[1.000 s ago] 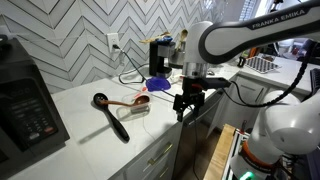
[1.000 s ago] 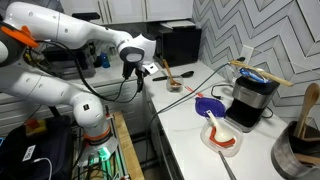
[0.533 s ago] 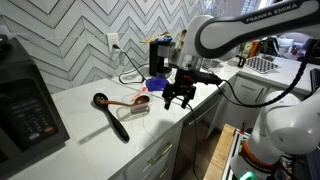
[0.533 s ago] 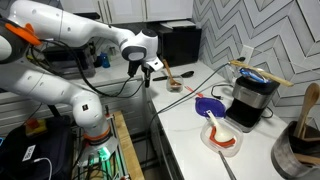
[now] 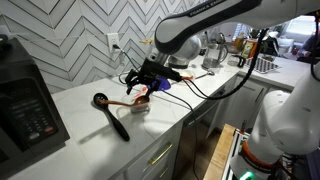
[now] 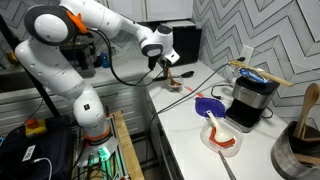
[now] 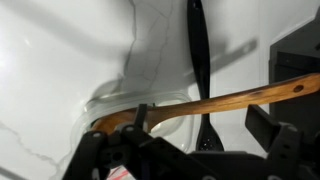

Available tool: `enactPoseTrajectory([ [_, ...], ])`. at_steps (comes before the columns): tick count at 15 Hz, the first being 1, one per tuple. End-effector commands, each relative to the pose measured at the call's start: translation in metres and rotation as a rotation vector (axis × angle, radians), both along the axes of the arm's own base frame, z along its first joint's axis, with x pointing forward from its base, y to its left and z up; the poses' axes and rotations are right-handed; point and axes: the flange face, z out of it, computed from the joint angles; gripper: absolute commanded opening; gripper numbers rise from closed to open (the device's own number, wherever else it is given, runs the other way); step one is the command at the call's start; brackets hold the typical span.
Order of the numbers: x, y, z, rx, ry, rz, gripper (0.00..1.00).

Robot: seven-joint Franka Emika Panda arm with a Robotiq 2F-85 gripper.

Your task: Move the wooden spoon to the right

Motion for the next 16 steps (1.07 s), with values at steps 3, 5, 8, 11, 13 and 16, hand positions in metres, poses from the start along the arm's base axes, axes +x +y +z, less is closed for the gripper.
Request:
enactPoseTrajectory([
  [3, 0.052, 0.017, 0.007, 0.049, -0.076, -0.219, 1.00],
  [5, 0.062, 0.005, 0.019, 0.023, -0.125, -0.271, 1.00],
  [8, 0.058, -0.012, 0.017, -0.059, 0.012, -0.231, 1.00],
  [11, 0.045, -0.017, 0.003, -0.036, 0.178, -0.151, 1.00],
  [13, 0.036, -0.021, 0.001, -0.002, 0.271, -0.072, 1.00],
  [16, 0.040, -0.018, -0.002, -0.021, 0.255, -0.096, 1.00],
])
